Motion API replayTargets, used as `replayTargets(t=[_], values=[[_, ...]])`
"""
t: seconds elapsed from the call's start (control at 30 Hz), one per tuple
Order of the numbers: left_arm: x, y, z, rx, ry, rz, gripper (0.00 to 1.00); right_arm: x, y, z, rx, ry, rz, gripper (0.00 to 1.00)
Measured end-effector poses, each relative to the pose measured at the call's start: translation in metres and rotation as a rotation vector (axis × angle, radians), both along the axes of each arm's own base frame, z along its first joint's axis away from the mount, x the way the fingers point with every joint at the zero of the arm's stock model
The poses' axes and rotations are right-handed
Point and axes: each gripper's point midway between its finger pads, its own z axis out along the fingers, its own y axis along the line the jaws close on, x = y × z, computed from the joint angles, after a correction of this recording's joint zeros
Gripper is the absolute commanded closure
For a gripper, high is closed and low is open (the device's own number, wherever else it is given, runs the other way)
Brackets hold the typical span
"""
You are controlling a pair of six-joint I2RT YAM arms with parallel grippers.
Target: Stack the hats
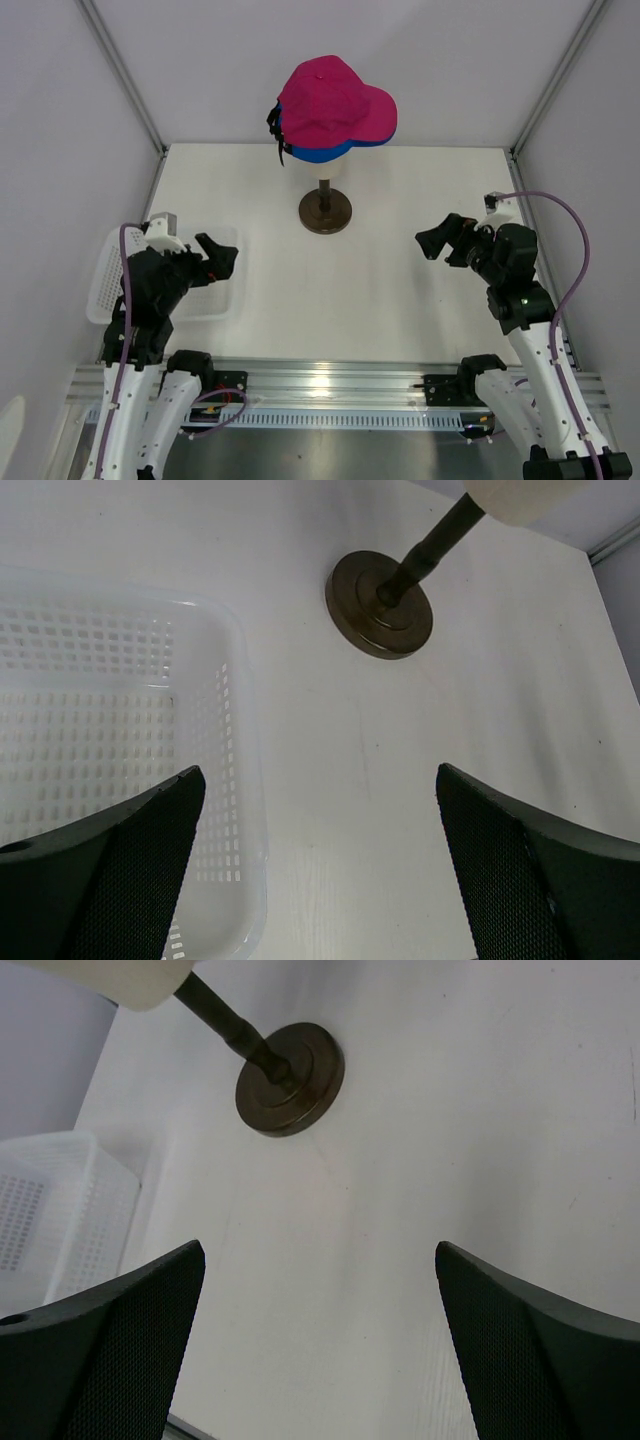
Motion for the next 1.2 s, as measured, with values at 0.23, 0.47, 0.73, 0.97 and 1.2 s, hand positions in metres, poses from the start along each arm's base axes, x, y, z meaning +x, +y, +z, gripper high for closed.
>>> replayTargets(t=[0.23,0.47,0.73,0.97,1.2], values=[[-0.004,0.001,0.007,-0.002,-0.032,0.001,0.0,0.002,0.003,-0.004,-0.023,-0.008,0.014,0.01],[-0.002,0.006,0.006,0.01,-0.034,0.033,0.0,0.003,-0.001,0.001,-0.03,-0.031,-0.012,0.01],[-0.001,0.015,0.001,0.027,-0.029,0.08,0.01,0.005,-0.007,0.006,-0.047,-0.05,-0.039,0.0],[-0.004,0.025,-0.003,0.049,-0.015,0.13,0.01,0.009,-0.015,0.019,-0.069,-0.079,-0.084,0.0],[-0.005,0.03,-0.007,0.07,-0.002,0.156,0.01,0.01,-0.023,0.017,-0.094,-0.058,-0.124,0.0]])
